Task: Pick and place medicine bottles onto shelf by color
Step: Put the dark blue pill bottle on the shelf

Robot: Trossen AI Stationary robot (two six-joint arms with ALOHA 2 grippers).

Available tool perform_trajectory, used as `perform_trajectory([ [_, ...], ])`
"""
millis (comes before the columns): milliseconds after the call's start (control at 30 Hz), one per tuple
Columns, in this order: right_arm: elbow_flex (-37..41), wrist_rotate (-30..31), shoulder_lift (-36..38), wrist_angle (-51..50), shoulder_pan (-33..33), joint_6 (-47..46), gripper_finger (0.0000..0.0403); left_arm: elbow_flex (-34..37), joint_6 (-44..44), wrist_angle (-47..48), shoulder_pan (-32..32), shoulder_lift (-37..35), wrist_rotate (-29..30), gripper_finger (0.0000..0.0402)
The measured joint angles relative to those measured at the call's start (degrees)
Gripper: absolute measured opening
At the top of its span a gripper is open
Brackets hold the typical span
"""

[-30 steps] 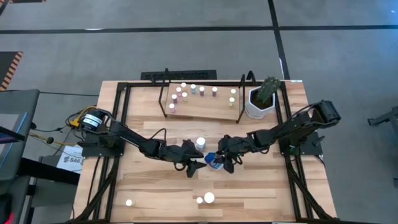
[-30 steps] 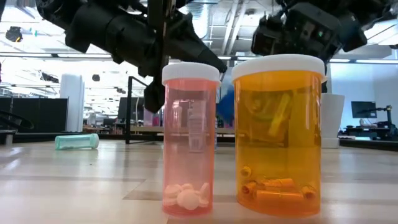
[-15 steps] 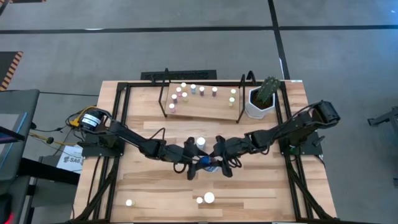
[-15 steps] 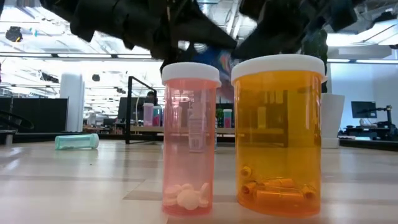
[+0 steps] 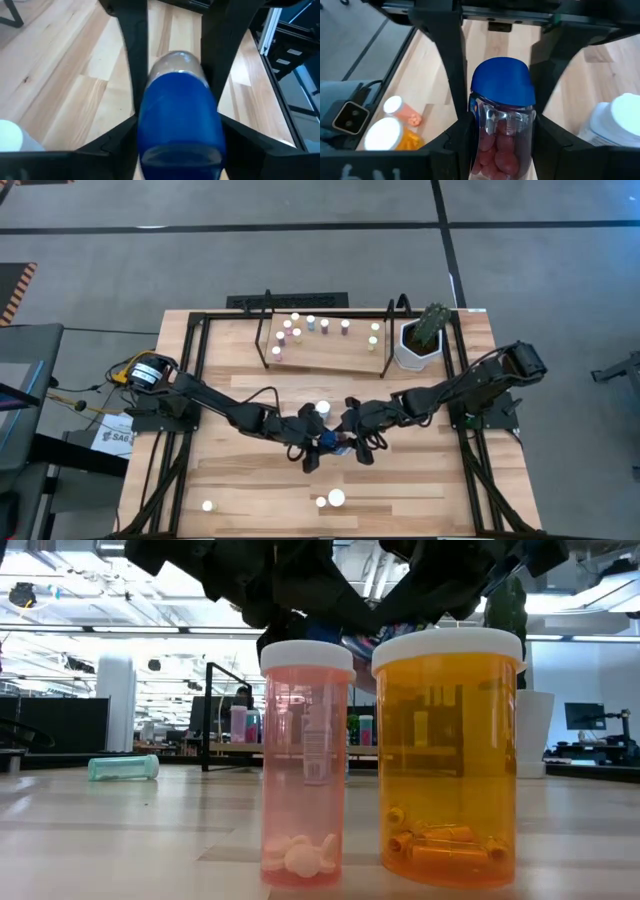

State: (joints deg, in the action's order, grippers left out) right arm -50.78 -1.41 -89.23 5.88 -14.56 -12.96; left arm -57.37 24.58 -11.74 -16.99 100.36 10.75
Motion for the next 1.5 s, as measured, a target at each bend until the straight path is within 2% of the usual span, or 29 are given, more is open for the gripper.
perform_trajectory([
  [167, 0.0, 0.02, 0.04, -0.12, 0.0, 0.14, 0.0165, -0.92, 0.59, 1.63, 0.04, 0.0, -1.49, 0.0154],
  [433, -0.2, -0.46, 4.55, -6.62, 0.17, -3.8, 0.0201, -1.3, 1.44, -0.73, 0.59, -0.02, -2.48, 0.0152],
  [600, -3.67, -0.43, 9.26, -21.79, 0.5, -6.72, 0.0236, -0.9, 1.63, -0.97, 1.36, 0.22, -4.95, 0.0161],
  [733, -5.29, 0.0, 11.87, -29.24, 0.48, -7.64, 0.025, -3.34, 2.0, 0.99, 2.95, 0.02, -6.53, 0.0167],
  [867, -6.93, 0.04, 14.01, -36.31, 0.56, -8.07, 0.0249, -8.82, -0.64, 10.2, 5.02, 0.07, -9.37, 0.016],
  [967, -7.31, 0.04, 15.93, -39.24, 0.88, -8.19, 0.0249, -15.98, -3.97, 22.73, 7.28, -0.52, -10.53, 0.0162],
  [1200, -7.37, 0.39, 18.15, -43.4, 1.35, -7.8, 0.0249, -31.01, -13.5, 50.94, 12.82, -0.58, -5.3, 0.0173],
  [1333, -7.37, 1.58, 18.04, -44.1, 1.61, -7.5, 0.0249, -32.86, -15.62, 62.53, 17.02, -0.57, -3.31, 0.0174],
  [1500, -7.32, 1.6, 17.56, -47.63, 1.59, -5.03, 0.0249, -32.32, -19.55, 67.55, 23.8, -0.49, -5.17, 0.0175],
])
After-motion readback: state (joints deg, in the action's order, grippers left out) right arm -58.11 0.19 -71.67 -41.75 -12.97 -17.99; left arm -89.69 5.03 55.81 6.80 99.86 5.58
